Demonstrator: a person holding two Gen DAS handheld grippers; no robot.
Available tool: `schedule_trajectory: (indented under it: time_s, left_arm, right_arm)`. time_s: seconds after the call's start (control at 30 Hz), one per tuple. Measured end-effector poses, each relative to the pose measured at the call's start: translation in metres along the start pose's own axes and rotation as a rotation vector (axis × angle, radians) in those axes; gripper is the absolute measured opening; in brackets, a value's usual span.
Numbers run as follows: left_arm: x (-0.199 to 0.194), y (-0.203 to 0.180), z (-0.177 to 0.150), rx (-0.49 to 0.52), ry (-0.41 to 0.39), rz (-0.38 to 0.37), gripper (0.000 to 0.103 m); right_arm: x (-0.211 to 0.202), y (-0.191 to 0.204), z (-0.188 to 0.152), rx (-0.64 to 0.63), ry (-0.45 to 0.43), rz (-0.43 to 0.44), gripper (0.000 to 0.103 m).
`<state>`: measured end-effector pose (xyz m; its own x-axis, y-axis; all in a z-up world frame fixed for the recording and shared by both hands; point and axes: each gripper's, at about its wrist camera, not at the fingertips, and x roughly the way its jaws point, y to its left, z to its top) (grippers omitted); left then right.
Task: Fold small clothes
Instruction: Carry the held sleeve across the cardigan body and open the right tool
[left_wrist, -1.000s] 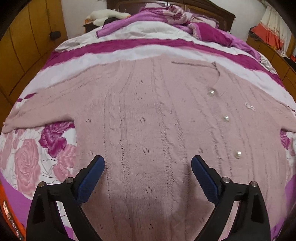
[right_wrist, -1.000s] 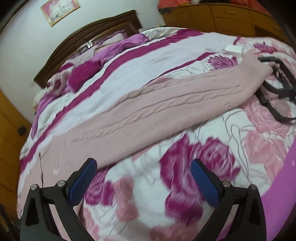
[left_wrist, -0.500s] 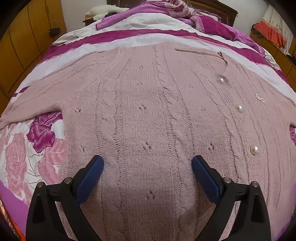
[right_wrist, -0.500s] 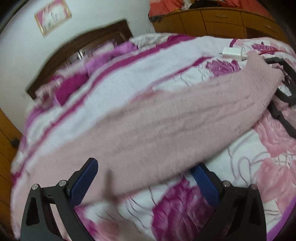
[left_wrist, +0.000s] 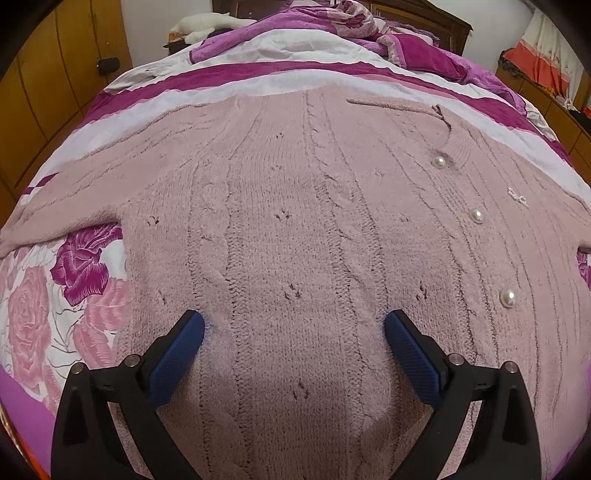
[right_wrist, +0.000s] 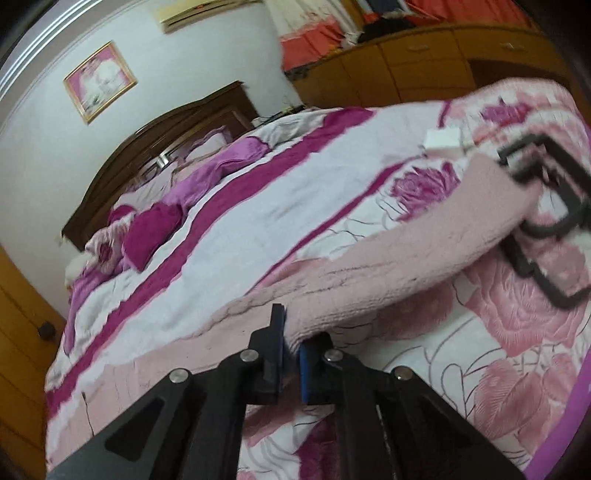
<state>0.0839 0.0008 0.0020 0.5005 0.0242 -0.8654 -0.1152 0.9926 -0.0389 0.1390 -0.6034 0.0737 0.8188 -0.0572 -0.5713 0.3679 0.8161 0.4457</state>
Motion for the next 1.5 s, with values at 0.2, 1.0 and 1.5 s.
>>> schedule_trajectory:
  time_s: [0.2, 1.0, 1.5]
  left_arm:
    - [-0.005, 0.002, 0.004, 0.001, 0.010, -0.010, 0.080]
    - [-0.043, 0.032, 0.010, -0.025, -0.044, -0.006, 0.076]
    - [-0.050, 0.076, 0.005, -0.072, -0.073, 0.031, 0.075]
  right_arm:
    - [-0.020, 0.037, 0.002, -0.068, -0.031, 0.019, 0.006]
    - [-0.064, 0.228, -0.034, -0.385, -0.082, 0.183, 0.006]
    - [-0.016, 0.346, -0.149, -0.538, 0.100, 0.317, 0.006]
